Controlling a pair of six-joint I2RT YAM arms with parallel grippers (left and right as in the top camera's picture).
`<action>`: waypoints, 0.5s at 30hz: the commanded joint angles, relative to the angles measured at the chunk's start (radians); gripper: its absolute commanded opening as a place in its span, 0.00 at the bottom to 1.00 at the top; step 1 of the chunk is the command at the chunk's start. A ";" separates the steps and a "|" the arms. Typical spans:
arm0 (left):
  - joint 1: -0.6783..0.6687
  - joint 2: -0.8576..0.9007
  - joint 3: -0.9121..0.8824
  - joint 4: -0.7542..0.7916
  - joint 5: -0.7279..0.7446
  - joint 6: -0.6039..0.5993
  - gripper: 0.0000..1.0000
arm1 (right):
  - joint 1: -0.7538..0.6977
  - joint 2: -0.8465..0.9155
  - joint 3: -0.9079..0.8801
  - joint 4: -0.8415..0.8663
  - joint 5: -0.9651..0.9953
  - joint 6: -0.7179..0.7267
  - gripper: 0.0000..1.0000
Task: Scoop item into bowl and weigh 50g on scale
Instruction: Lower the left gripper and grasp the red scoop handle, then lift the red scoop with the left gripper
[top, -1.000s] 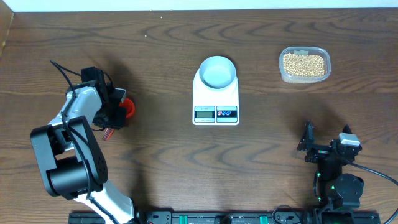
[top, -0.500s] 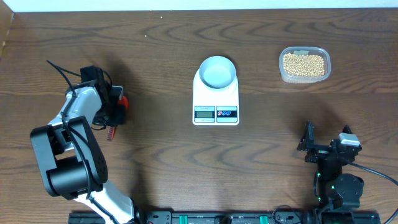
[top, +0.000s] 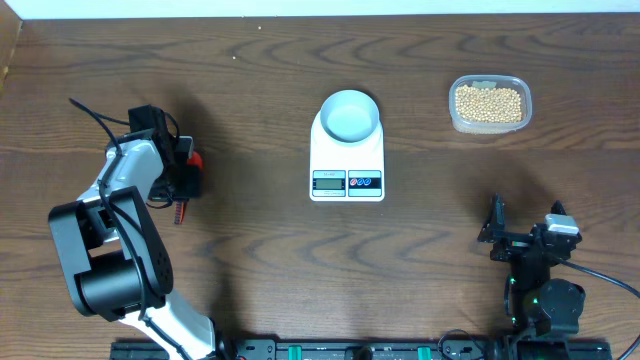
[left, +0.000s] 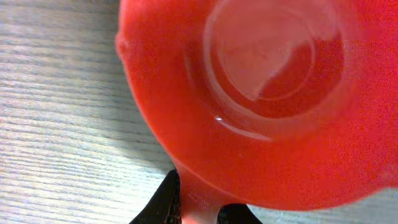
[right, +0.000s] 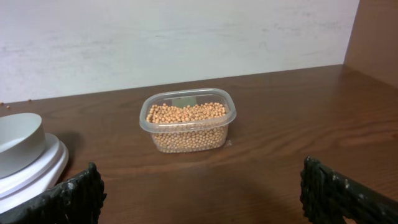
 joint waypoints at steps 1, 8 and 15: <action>0.000 0.008 0.000 0.011 0.003 -0.085 0.07 | 0.009 -0.007 -0.002 -0.004 0.002 0.008 0.99; 0.000 -0.006 0.019 0.013 0.018 -0.233 0.07 | 0.009 -0.007 -0.002 -0.004 0.002 0.008 0.99; 0.000 -0.097 0.020 0.020 0.097 -0.314 0.07 | 0.009 -0.007 -0.002 -0.004 0.002 0.008 0.99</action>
